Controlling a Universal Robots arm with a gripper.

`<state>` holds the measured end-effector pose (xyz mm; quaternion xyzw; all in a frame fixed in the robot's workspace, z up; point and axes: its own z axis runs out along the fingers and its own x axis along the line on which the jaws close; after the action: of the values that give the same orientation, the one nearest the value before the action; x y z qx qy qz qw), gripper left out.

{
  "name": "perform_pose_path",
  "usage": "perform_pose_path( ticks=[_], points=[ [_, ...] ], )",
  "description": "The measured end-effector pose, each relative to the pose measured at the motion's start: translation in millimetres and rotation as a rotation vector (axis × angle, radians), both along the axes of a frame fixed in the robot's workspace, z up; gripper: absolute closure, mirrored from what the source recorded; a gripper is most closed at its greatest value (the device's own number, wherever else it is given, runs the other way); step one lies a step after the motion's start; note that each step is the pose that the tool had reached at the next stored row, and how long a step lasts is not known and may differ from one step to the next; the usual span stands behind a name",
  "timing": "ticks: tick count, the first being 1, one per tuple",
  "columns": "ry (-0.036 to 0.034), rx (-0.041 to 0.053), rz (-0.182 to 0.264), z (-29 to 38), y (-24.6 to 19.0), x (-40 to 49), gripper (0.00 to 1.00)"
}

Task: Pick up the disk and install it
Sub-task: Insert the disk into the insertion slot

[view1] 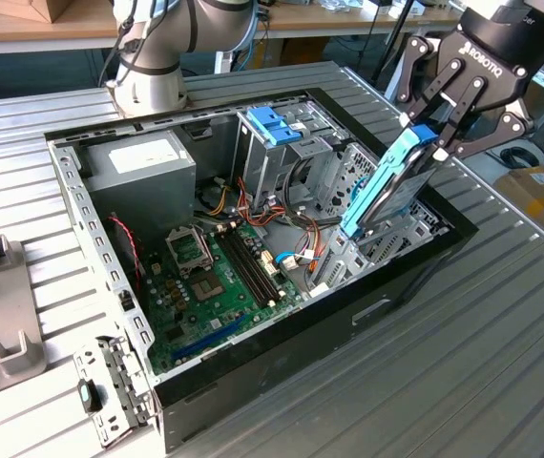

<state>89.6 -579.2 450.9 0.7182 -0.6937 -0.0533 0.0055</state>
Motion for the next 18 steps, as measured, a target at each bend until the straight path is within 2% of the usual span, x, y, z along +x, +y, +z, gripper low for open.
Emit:
perform_pose_path(
  ticks=[3, 5, 6, 7, 8, 10, 18],
  points=[
    [0.0000, 0.0002, 0.000, -0.1, -0.7, -0.1, 0.63],
    [0.0000, -0.0001, 0.000, 0.0, -3.9, 0.0, 0.63],
    [0.0000, -0.0001, 0.000, -4.3, -8.7, 0.0, 0.63],
    [0.0000, -0.0001, 0.000, -12.2, -11.4, 0.0, 0.63],
    [0.0000, 0.0000, 0.000, -15.4, -12.1, 0.0, 0.63],
    [0.0000, -0.0001, 0.000, -17.3, -12.5, 0.0, 0.63],
    [0.0000, 0.0000, 0.000, -20.0, -13.1, 0.0, 0.63]
  ],
)
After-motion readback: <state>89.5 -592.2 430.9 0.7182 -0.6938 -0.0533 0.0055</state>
